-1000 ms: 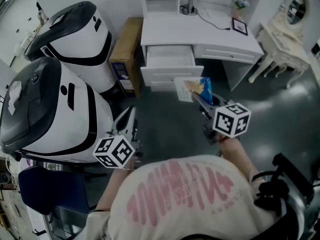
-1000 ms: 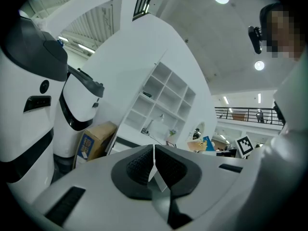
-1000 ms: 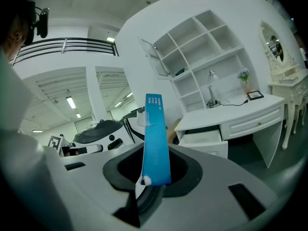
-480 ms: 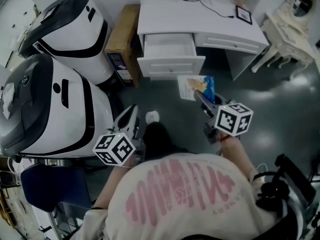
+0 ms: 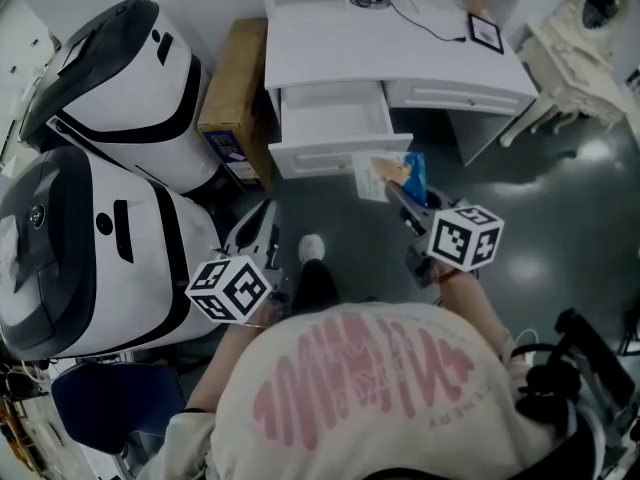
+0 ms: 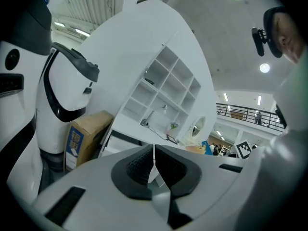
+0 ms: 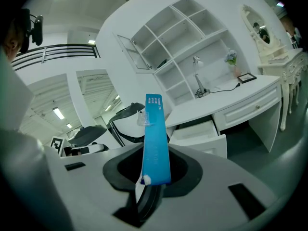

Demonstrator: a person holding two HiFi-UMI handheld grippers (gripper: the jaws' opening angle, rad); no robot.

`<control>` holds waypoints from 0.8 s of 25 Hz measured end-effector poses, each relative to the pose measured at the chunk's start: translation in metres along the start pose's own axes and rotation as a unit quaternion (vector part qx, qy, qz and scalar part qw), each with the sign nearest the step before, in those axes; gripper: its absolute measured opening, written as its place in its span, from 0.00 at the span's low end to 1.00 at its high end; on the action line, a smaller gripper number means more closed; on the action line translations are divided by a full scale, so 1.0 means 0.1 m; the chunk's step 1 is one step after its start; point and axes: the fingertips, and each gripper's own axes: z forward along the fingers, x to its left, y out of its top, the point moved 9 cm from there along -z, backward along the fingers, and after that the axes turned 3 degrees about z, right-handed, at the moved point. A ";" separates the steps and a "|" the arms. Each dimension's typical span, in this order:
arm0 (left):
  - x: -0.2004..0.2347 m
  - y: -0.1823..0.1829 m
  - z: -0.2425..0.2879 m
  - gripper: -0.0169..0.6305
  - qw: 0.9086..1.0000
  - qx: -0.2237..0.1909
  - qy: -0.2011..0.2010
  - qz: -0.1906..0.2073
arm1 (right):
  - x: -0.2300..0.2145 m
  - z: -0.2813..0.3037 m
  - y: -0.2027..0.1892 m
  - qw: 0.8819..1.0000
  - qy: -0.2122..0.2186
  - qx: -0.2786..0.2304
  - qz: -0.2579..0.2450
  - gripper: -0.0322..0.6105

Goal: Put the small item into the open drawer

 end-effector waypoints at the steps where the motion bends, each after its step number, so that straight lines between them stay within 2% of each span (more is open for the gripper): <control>1: 0.06 0.07 0.11 0.09 1.000 0.000 -0.001 0.000 | -0.04 0.11 0.07 1.000 -0.001 -0.001 0.001 0.20; 11: 0.71 0.98 1.34 0.09 0.999 0.016 -0.039 0.007 | -0.24 1.16 0.95 1.000 -0.025 -0.010 0.014 0.20; 20: 1.28 1.42 2.06 0.09 0.998 0.038 -0.055 0.004 | -0.44 1.94 1.36 0.998 -0.045 -0.008 0.035 0.20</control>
